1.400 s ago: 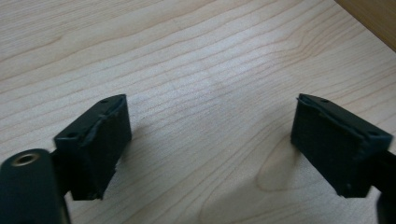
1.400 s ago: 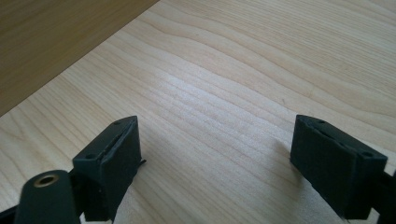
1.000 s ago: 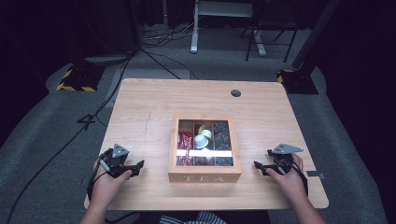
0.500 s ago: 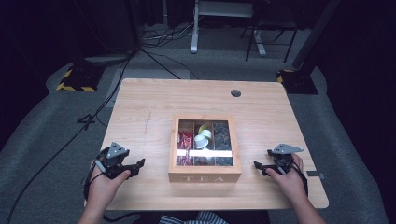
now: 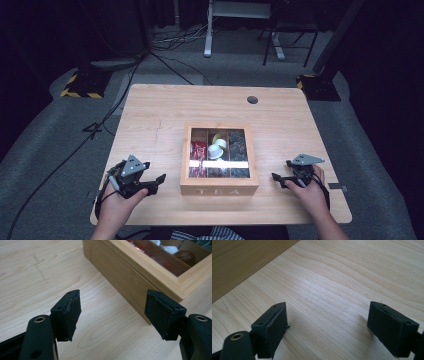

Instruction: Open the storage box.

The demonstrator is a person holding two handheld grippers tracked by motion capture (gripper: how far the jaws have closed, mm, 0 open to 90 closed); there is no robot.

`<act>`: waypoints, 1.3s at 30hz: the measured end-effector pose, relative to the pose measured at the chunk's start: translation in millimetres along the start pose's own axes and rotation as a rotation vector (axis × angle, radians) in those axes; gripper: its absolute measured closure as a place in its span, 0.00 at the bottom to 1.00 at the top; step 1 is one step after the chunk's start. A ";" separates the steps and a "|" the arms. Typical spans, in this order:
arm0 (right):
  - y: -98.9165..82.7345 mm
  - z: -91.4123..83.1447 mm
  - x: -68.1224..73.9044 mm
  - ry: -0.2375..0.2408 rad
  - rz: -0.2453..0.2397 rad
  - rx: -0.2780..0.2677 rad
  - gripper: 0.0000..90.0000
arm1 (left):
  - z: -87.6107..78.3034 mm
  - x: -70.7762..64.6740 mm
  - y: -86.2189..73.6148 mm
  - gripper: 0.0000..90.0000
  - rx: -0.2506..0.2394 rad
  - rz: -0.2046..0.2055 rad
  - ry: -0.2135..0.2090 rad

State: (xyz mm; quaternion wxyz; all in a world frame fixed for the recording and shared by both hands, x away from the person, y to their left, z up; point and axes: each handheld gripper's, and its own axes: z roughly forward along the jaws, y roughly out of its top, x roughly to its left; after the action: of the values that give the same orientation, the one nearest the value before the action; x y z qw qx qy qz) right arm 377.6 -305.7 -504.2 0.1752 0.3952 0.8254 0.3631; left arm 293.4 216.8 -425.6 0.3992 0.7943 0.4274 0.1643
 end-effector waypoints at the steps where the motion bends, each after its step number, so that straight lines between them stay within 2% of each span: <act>1: 0.0 0.0 0.0 0.000 0.000 0.000 0.18 | 0.0 -2.7 0.4 0.33 -0.003 -0.002 -0.009; 6: 0.0 0.1 0.0 0.003 0.001 -0.002 0.18 | 1.4 -21.8 3.5 0.34 -0.017 0.013 -0.073; 7: 0.0 0.1 0.0 0.003 0.001 -0.001 0.18 | 1.4 -21.8 3.5 0.34 -0.017 0.013 -0.073; 8: 0.0 0.1 0.0 0.003 0.001 -0.001 0.18 | 2.2 -24.3 3.9 0.34 -0.016 0.031 -0.081; 10: 0.0 0.0 0.0 0.004 0.001 -0.001 0.18 | 4.0 -30.3 4.3 0.34 -0.015 0.040 -0.109; 17: 0.0 0.0 0.0 0.005 0.000 -0.001 0.18 | 16.8 -50.2 2.6 0.39 0.032 0.080 -0.169; 20: 0.0 0.0 0.0 0.005 0.000 -0.002 0.18 | 22.4 -52.1 0.2 0.41 0.051 0.091 -0.161; 25: 0.0 0.0 0.0 0.005 0.000 -0.002 0.18 | 27.3 -50.0 -3.3 0.46 0.071 0.081 -0.139; 27: 0.0 0.0 0.0 0.005 0.000 -0.002 0.18 | 28.5 -48.0 -4.8 0.54 0.096 0.059 -0.141; 31: 0.0 0.0 0.0 0.005 0.000 -0.002 0.18 | 29.1 -45.9 -5.6 0.68 0.100 0.056 -0.144; 34: 0.0 0.0 0.0 0.005 0.000 -0.002 0.18 | 28.6 -44.5 -5.4 0.72 0.097 0.053 -0.157; 35: 0.0 0.0 0.0 0.005 0.000 -0.002 0.18 | 28.2 -44.8 -5.4 0.78 0.105 0.049 -0.168; 39: 0.0 0.0 0.0 0.007 -0.002 -0.002 0.19 | 27.8 -44.3 -5.2 0.84 0.116 0.059 -0.161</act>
State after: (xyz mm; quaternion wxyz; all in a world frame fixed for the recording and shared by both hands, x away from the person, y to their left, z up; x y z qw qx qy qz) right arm 377.6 -305.7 -504.2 0.1732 0.3931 0.8259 0.3652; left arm 281.5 168.8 -443.5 0.3807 0.8391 0.3789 0.0865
